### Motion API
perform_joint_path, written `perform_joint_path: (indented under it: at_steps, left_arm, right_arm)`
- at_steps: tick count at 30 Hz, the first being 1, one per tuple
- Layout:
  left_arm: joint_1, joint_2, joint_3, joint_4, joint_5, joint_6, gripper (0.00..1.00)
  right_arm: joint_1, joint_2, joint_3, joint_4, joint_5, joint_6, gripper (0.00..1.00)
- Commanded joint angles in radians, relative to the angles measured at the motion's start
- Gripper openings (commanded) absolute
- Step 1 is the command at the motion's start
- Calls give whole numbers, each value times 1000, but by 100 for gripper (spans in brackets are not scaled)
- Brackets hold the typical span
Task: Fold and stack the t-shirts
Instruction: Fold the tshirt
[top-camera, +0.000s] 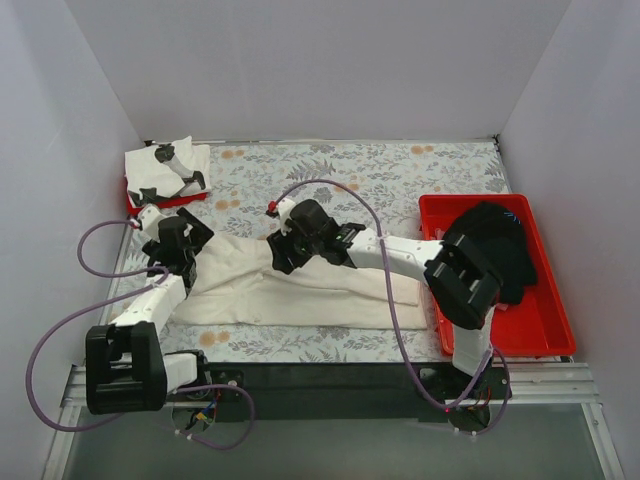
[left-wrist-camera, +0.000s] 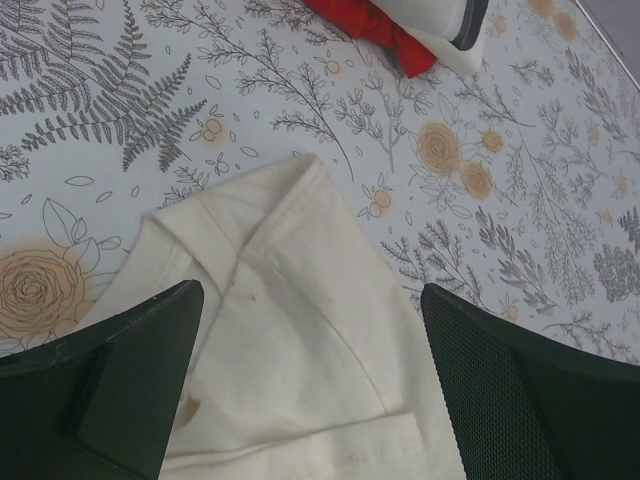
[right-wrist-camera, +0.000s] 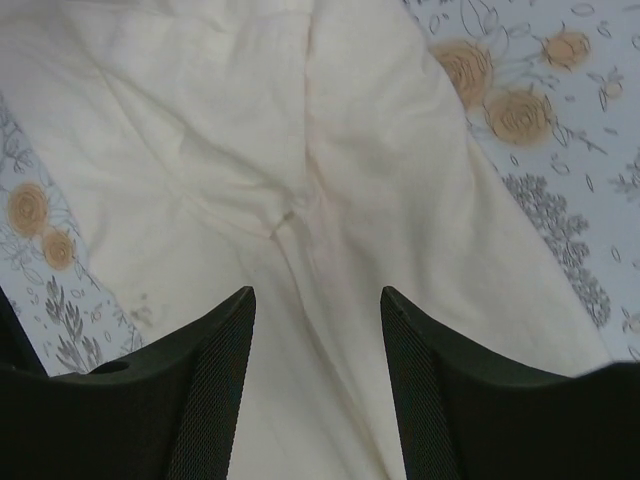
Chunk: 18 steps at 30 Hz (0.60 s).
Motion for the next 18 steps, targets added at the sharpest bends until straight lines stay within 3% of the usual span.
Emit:
perform_joint_path:
  at_steps: [1, 10, 18]
  left_arm:
    - [73, 32, 25, 40, 103, 10, 83]
    - [122, 38, -28, 116, 165, 2, 83]
    - [125, 29, -42, 132, 184, -7, 84]
  right_arm:
    - [8, 80, 143, 82, -87, -16, 48]
    - [24, 336, 371, 95, -165, 5, 48]
    - [31, 427, 480, 96, -179, 15, 47]
